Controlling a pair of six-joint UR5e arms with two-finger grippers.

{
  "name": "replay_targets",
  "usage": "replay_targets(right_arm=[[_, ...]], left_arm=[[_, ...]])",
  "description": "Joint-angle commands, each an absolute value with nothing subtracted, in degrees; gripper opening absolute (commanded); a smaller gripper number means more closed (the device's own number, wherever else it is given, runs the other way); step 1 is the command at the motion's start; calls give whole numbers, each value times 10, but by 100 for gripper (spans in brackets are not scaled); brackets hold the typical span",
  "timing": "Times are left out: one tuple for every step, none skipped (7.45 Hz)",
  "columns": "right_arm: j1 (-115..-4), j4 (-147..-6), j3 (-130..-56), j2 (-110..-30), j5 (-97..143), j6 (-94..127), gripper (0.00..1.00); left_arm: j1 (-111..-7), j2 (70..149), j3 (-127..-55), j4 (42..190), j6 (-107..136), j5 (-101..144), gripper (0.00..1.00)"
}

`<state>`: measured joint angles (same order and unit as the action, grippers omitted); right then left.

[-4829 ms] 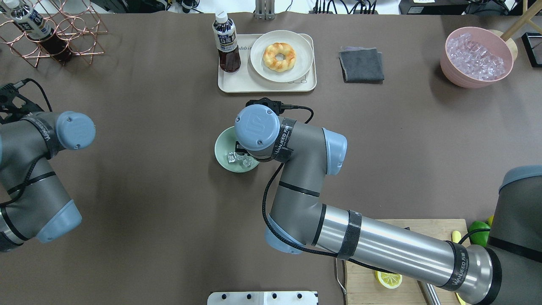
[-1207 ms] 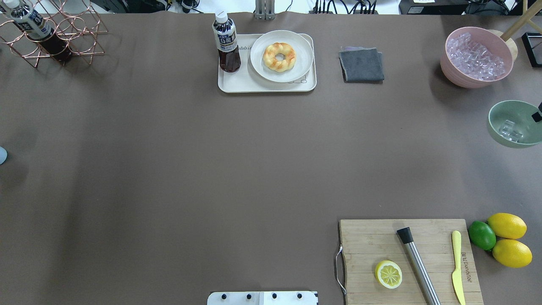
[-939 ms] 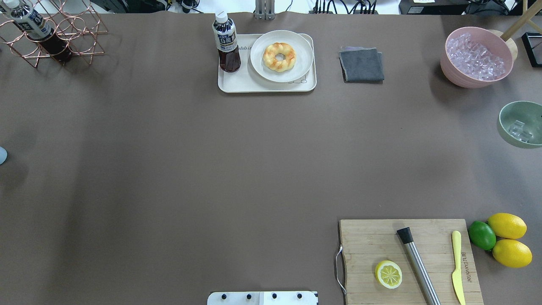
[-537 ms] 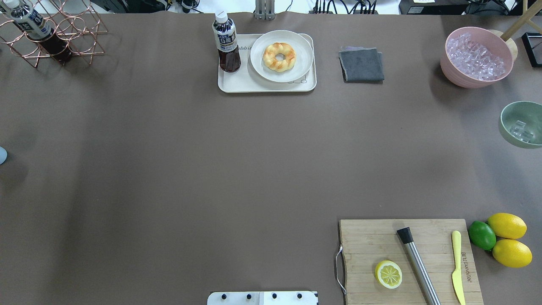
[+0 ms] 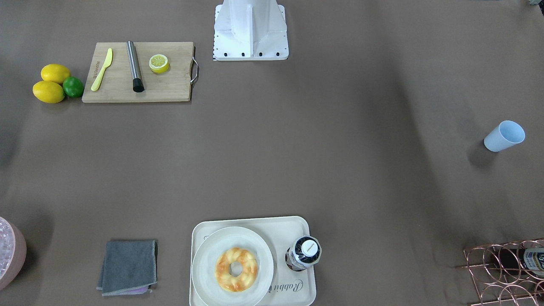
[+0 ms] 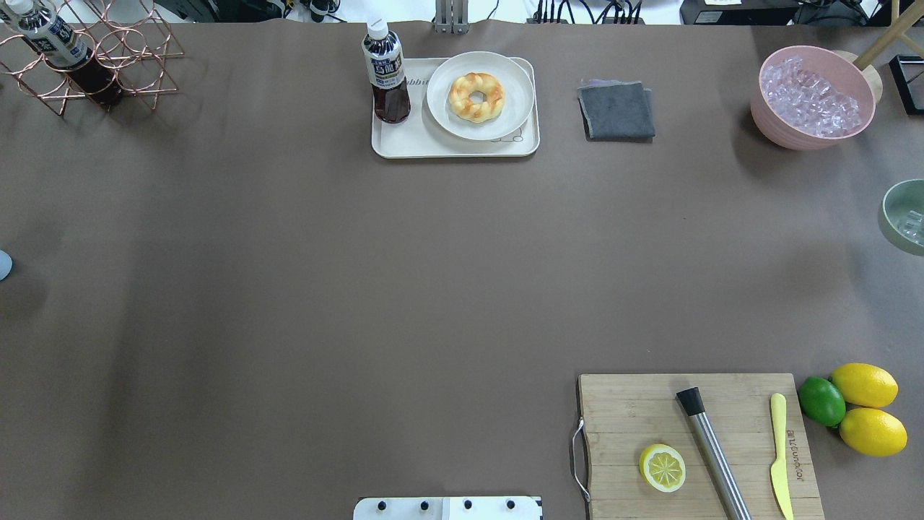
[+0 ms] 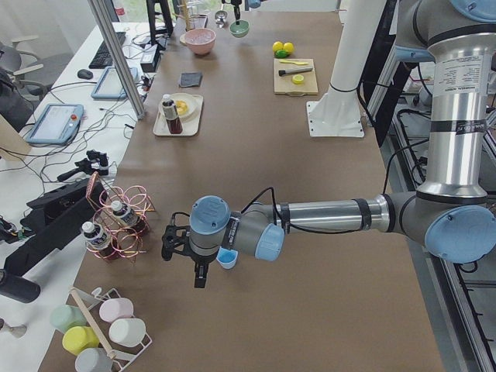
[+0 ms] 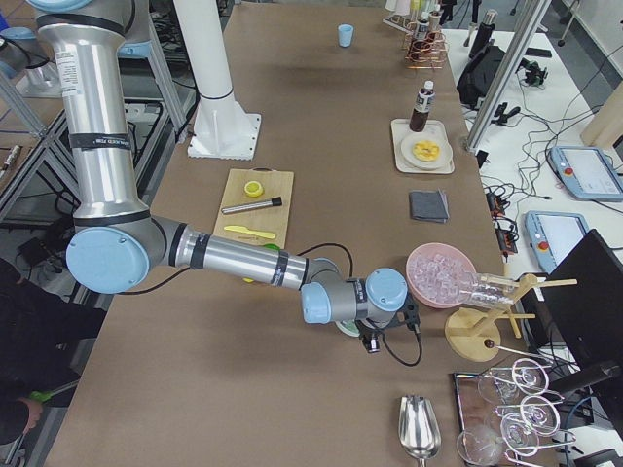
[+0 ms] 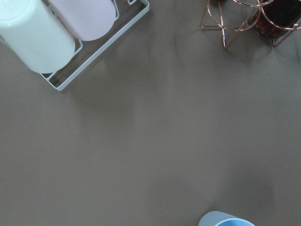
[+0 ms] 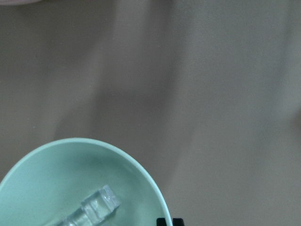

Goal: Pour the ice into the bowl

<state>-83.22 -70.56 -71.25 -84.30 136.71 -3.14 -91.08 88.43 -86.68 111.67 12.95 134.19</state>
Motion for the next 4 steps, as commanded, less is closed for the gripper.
replay_targets(right_arm=[[-832, -678, -684, -844, 1368, -30, 0], [-832, -678, -684, -846, 1367, -30, 0], [-832, -678, -686, -846, 1367, -28, 0], [-832, -678, -686, -846, 1364, -25, 0]], left_arm=[[-909, 880, -870, 1116, 130, 1340, 97], [-909, 878, -871, 1117, 130, 1341, 97], [-909, 878, -872, 1117, 130, 1341, 97], [-909, 877, -872, 1117, 132, 1341, 97]])
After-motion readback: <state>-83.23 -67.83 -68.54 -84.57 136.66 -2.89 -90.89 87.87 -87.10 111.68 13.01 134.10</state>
